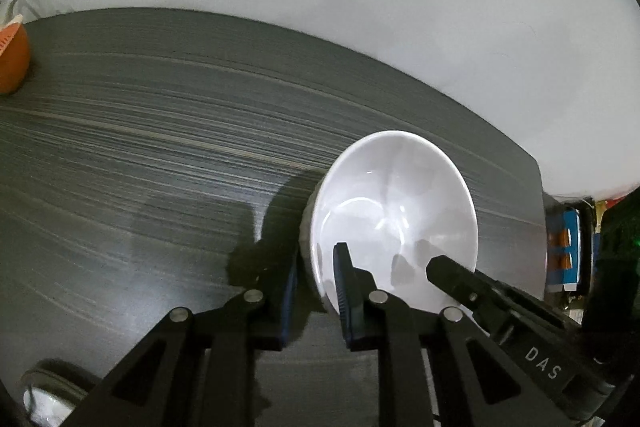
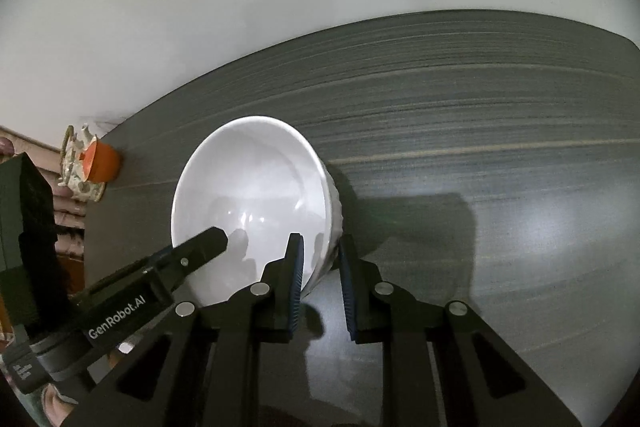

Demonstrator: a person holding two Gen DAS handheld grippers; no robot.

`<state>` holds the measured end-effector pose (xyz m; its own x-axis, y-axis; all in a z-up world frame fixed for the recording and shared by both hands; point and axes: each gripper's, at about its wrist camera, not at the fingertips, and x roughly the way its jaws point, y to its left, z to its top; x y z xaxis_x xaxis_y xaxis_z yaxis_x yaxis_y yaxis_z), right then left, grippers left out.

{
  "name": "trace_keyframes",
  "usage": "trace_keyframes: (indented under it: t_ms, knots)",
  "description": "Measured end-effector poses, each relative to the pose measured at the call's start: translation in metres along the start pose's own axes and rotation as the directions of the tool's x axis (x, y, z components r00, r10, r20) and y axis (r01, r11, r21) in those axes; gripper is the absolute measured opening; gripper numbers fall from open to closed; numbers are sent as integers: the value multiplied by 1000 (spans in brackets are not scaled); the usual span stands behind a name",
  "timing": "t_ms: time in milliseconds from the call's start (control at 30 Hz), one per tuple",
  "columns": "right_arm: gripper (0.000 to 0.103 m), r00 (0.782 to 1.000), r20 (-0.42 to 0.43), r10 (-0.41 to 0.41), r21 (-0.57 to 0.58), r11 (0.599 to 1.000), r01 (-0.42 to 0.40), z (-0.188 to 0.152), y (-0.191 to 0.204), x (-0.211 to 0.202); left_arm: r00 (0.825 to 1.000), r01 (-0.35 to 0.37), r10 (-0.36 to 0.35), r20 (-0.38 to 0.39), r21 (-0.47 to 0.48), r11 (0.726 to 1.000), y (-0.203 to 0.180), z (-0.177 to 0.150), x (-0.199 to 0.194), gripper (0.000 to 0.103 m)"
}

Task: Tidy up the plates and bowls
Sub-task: 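Grasp the rim of the white 'Dog' bowl with the left gripper, then carry the held 'Dog' bowl over the pink bowl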

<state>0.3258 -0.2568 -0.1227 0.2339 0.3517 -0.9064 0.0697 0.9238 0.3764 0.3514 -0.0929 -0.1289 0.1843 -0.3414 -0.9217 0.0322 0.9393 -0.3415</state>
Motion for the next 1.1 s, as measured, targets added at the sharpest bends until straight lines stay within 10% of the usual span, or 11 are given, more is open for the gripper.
trace_keyframes:
  t_ms: [1100]
  knots:
    - [18,993,119,26,-41,999,-21,-127,29,-134,997,-3,-5,75,104,995,-54,-155,-120,18]
